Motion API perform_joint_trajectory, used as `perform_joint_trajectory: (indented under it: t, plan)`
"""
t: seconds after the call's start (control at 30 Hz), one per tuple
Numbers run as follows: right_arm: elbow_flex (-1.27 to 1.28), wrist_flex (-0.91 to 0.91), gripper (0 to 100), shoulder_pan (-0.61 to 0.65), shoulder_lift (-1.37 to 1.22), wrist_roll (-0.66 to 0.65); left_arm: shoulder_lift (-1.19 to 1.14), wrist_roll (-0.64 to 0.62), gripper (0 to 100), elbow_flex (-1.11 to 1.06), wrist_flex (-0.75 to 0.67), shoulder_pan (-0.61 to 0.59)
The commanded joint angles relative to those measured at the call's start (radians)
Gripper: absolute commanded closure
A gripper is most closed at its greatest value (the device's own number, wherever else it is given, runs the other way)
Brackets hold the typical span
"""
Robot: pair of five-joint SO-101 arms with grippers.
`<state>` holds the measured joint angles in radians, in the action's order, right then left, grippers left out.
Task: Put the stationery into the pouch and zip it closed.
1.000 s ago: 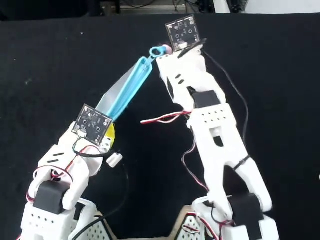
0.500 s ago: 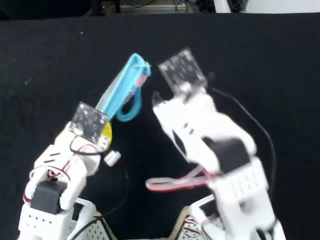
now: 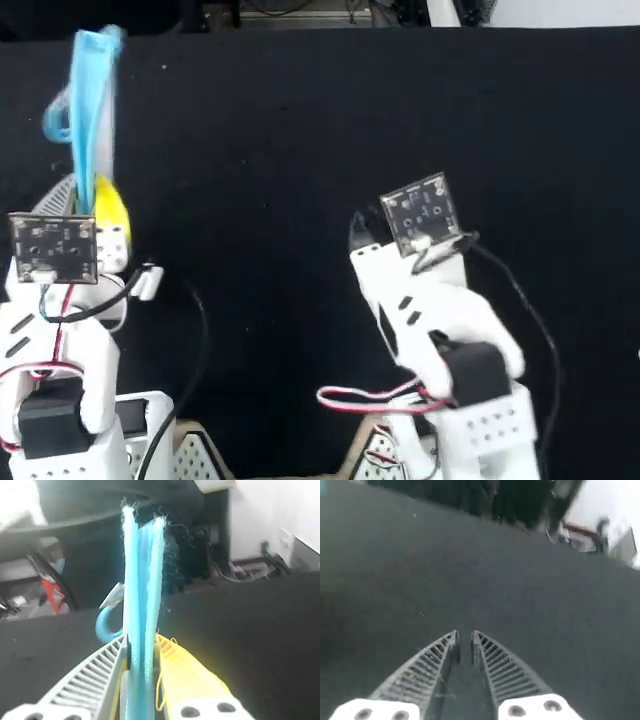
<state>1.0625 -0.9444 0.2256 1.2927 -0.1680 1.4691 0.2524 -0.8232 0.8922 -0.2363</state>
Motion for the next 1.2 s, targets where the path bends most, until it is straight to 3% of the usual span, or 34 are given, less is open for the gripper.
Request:
perform_joint_trajectory:
  t: [0.0, 0.17, 0.5, 0.97, 1.17]
  plan:
    - [0.173, 0.138, 94.1, -0.021, 0.031, 0.009, 0.0, 0.002, 97, 0.041, -0.06, 0.008]
    - [0.337, 0.278, 94.2, -0.021, 0.047, 0.009, -0.005, 0.008, 97, -0.084, -0.132, 0.099]
    - [0.4, 0.299, 94.2, -0.021, 0.047, 0.009, -0.023, 0.008, 97, -0.363, -0.374, 0.222]
    - [0.423, 0.299, 94.2, -0.021, 0.047, 0.009, -0.537, -0.002, 97, -0.157, -0.368, 0.308]
    - [0.423, 0.299, 94.2, -0.021, 0.047, 0.009, -0.641, -0.149, 83, -0.09, -0.37, 0.394]
